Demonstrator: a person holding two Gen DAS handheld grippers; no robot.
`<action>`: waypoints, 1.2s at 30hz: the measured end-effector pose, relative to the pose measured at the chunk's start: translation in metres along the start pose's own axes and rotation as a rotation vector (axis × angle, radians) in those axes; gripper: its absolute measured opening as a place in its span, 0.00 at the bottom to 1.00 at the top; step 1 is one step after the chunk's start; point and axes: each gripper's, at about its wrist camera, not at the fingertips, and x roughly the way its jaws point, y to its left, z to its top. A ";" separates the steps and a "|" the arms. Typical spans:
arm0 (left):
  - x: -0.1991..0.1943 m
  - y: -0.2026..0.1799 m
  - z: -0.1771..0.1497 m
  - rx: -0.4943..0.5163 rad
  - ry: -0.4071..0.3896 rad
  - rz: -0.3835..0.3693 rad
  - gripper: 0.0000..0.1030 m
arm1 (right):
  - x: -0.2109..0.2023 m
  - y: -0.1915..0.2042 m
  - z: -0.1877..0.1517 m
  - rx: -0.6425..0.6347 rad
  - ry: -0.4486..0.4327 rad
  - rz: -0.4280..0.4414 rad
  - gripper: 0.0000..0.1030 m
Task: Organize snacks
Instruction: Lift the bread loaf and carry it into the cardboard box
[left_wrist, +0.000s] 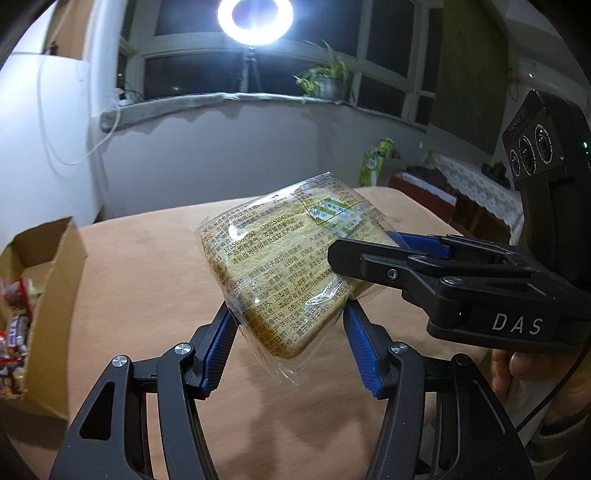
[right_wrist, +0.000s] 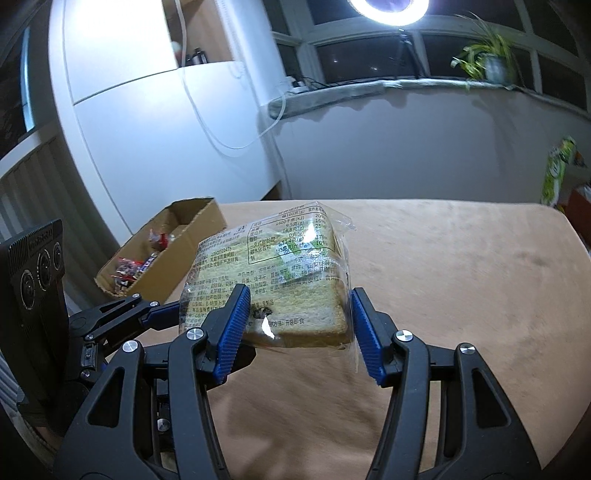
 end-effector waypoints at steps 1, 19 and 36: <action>-0.004 0.004 -0.001 -0.007 -0.008 0.004 0.57 | 0.002 0.008 0.003 -0.013 0.000 0.004 0.56; -0.067 0.100 -0.016 -0.154 -0.122 0.151 0.57 | 0.059 0.125 0.040 -0.205 0.020 0.130 0.56; -0.100 0.182 -0.031 -0.261 -0.141 0.354 0.57 | 0.139 0.213 0.060 -0.315 0.071 0.299 0.56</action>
